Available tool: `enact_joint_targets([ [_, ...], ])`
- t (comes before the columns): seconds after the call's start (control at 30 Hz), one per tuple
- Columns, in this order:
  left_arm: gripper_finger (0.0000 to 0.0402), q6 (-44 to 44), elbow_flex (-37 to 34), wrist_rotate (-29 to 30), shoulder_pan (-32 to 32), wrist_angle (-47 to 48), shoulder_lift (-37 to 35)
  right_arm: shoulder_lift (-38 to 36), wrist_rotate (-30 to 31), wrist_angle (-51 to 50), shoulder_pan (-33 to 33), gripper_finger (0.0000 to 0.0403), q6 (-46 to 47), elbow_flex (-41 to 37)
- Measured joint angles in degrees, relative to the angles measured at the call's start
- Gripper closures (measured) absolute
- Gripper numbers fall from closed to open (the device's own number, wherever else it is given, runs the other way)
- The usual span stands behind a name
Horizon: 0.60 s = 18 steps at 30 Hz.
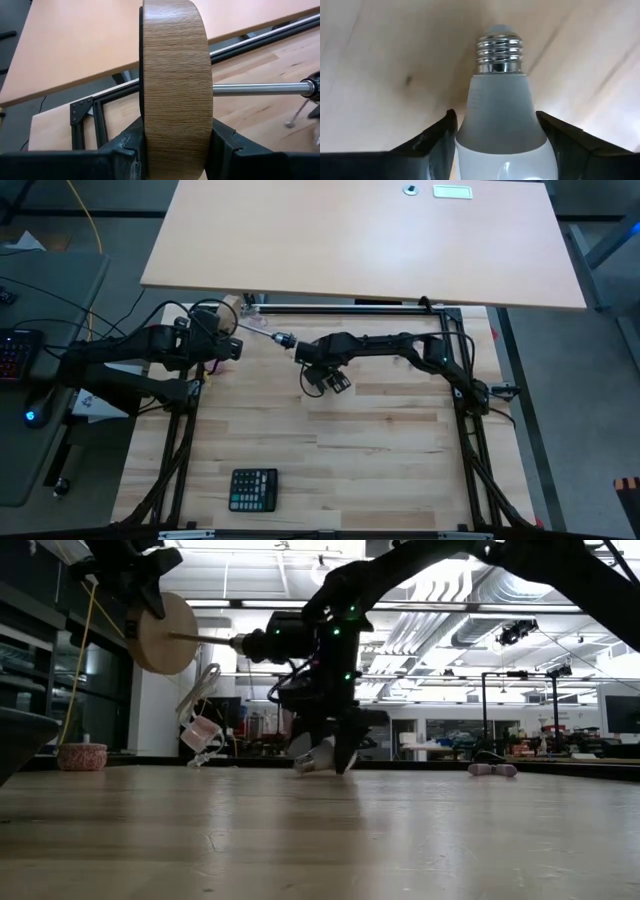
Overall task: Screw lightbulb
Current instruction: Insert the white lightbulb into the brown lamp
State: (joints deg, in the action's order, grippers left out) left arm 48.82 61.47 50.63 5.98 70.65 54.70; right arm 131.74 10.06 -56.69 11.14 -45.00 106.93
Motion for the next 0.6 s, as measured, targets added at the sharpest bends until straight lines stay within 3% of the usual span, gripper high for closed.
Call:
enact_joint_targets([
  [0.1, 0.0282, -1.85, 0.0, 0.02, 0.0, 0.06, 0.0, -3.06, -1.37, -1.3, 0.51, 0.0168, 6.56, 0.1],
  [0.33, 0.0282, -6.44, 0.0, 4.38, -0.01, -0.05, 0.0, -9.03, -12.18, -10.55, 2.99, 0.0168, 24.27, 0.03],
  [0.47, 0.0282, -14.42, 0.0, 8.09, -0.09, -1.05, -0.01, -11.95, -23.81, -11.89, 3.76, 0.0169, 30.3, 0.05],
  [0.6, 0.0282, -20.54, 0.0, 8.18, -0.16, -3.83, -0.62, -14.32, -33.7, -9.1, 3.5, 0.0169, 35.01, 0.05],
])
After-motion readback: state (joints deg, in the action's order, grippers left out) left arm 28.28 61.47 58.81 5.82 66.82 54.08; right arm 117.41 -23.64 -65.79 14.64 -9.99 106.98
